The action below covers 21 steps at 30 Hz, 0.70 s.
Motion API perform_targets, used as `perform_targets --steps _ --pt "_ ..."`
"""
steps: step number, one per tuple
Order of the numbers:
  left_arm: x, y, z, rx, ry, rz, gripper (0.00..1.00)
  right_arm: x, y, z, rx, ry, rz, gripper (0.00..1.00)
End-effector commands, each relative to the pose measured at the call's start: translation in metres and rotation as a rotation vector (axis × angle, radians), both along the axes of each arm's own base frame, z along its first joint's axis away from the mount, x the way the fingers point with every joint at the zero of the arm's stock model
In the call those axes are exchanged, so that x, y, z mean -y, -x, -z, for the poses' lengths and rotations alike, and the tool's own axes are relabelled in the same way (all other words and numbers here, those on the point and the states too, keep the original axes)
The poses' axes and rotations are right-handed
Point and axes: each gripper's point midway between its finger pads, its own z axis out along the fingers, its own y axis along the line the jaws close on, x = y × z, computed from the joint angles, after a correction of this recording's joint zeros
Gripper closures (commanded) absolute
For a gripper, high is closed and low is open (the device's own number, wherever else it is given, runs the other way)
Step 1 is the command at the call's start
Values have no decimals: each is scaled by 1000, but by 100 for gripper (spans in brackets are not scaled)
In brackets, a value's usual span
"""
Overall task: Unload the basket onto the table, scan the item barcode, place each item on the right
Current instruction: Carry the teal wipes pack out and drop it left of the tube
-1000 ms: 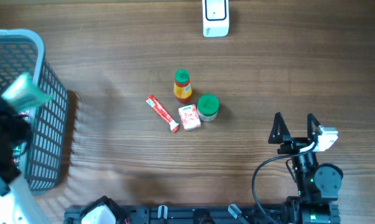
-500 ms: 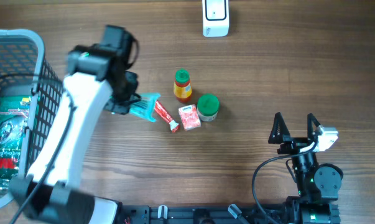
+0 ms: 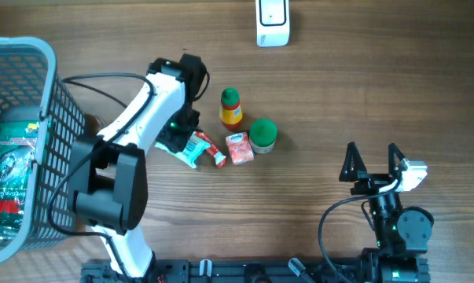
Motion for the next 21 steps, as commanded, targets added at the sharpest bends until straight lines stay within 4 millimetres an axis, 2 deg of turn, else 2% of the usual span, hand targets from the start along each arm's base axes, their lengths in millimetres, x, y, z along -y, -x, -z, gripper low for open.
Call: perform_targets --steps 1,4,7,9,12,15,16,18,21 --pt "-8 18 23 -54 -33 25 52 1 0 -1 3 -6 8 0" --pt "-9 22 27 -64 -37 25 48 1 0 -1 3 -7 7 0" --pt "-10 17 21 -41 -26 14 19 1 0 -1 3 -6 8 0" --pt "-11 4 1 18 -5 17 10 1 0 -1 3 -7 8 0" --pt "-11 -34 -55 205 40 134 0 1 0 -1 3 -6 8 0" --pt "-30 -64 -134 433 -44 241 0 1 0 -1 3 -7 8 0" --pt "-39 -67 -158 497 -79 235 0 1 0 -1 3 -7 8 0" --pt "-70 -63 -214 650 -170 163 0 1 0 -1 3 -6 8 0" --pt "-118 -39 -262 801 -219 -31 0 1 0 -1 3 -7 7 0"
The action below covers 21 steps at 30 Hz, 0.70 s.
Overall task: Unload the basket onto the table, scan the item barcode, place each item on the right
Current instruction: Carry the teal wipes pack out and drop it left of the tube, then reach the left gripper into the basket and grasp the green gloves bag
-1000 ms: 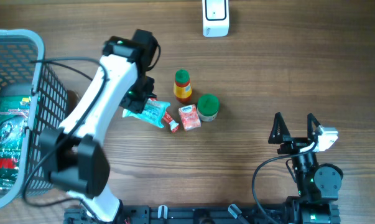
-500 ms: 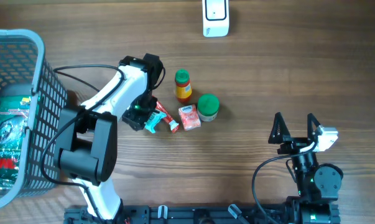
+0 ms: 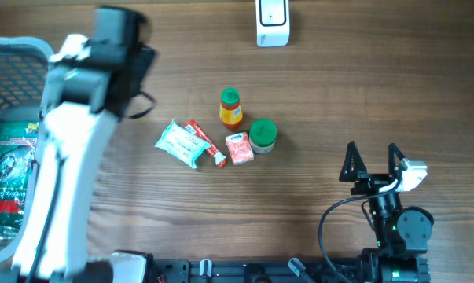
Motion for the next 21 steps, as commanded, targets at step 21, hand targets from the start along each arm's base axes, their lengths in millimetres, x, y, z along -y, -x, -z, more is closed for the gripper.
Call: perform_targets --steps 21 --pt "-193 104 94 -301 150 -778 0 1 0 -1 3 -6 8 0"
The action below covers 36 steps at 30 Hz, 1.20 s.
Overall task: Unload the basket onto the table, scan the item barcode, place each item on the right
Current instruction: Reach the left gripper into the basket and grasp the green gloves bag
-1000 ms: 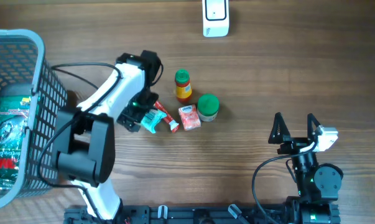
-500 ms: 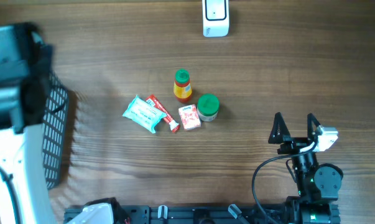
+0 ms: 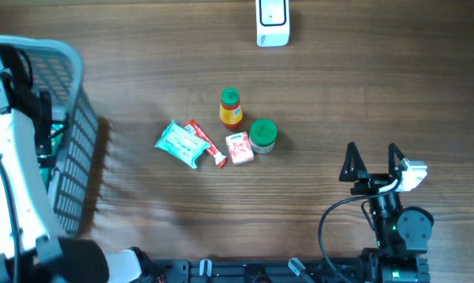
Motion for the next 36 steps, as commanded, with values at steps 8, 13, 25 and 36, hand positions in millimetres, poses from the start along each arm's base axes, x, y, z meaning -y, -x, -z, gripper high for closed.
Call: perform_targets --steps 8,13,25,36 --pt "-30 22 41 -25 130 -208 0 1 0 -1 3 -7 8 0" --pt "-38 12 35 28 102 -208 0 1 0 -1 3 -6 8 0" --pt "-74 21 53 171 259 -392 0 1 0 -1 3 -6 8 0" --pt "-37 44 174 -25 439 -500 0 1 0 -1 3 -7 8 0"
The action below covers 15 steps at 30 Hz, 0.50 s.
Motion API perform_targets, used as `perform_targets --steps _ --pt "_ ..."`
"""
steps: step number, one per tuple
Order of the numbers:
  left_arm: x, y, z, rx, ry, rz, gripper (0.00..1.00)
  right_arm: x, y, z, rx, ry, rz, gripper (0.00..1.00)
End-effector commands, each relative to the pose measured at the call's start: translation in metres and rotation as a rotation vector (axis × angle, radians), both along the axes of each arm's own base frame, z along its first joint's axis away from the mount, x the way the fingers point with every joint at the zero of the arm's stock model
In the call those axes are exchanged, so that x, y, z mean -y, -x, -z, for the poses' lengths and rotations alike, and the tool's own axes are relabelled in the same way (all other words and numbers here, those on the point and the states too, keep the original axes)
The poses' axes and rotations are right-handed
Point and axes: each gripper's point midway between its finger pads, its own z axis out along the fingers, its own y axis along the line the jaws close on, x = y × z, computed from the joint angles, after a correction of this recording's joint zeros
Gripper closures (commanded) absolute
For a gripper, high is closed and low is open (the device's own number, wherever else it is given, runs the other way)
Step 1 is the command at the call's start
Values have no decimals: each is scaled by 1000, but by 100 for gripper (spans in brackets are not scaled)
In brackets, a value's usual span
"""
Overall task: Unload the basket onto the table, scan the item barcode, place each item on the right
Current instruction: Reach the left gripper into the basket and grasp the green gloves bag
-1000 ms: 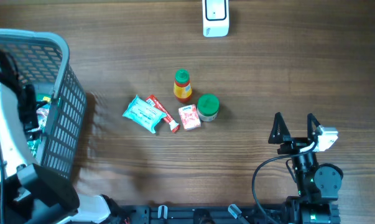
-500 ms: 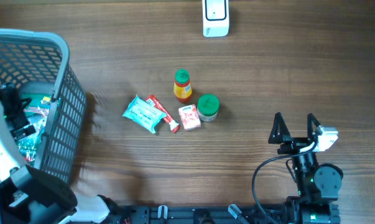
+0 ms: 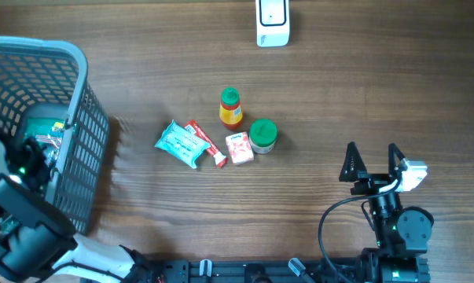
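Observation:
Several small items lie mid-table: a teal packet (image 3: 181,143), a red sachet (image 3: 206,141), a small red carton (image 3: 238,148), a green-lidded jar (image 3: 262,135) and an orange bottle with a green cap (image 3: 231,108). The white scanner (image 3: 272,22) stands at the far edge. My left gripper (image 3: 34,156) reaches down inside the grey basket (image 3: 86,118), over a green packet (image 3: 44,127). Its jaws are hidden by the wrist. My right gripper (image 3: 372,159) rests open and empty at the near right, far from the items.
The basket fills the left side, its mesh wall rising between my left arm and the items. A black cable loops near the right arm's base (image 3: 398,228).
My left arm stood along the far left edge over the basket; now its wrist is lower and further inside the basket. The items and the right arm have not moved.
My left gripper was down at the teal packet among the items. Then the arm was raised above the table's left side, the packet left lying. Then it was over the basket, whose rim stood further right than before. Now the wrist is inside the basket.

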Motion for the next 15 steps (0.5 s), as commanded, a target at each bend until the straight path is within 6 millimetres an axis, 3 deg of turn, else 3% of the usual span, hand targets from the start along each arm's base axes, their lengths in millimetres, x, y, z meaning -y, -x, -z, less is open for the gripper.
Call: perform_targets --steps 1,6,7,8,9,11,15 --pt "14 11 31 -22 30 -21 0 1 0 -1 3 -7 8 0" --pt "8 25 63 -48 -56 -21 3 1 0 -1 3 -7 8 0" --pt "7 28 65 -59 -66 -20 11 1 0 -1 3 -7 8 0" --pt "6 31 65 -72 -75 -19 32 1 0 -1 3 -6 8 0" --pt "4 34 65 -88 -90 -8 61 1 0 -1 3 -6 8 0" --pt "3 35 65 -93 -97 -8 96 1 0 -1 3 -6 8 0" --pt "5 27 62 -52 -80 -5 96 1 0 -1 3 -6 8 0"
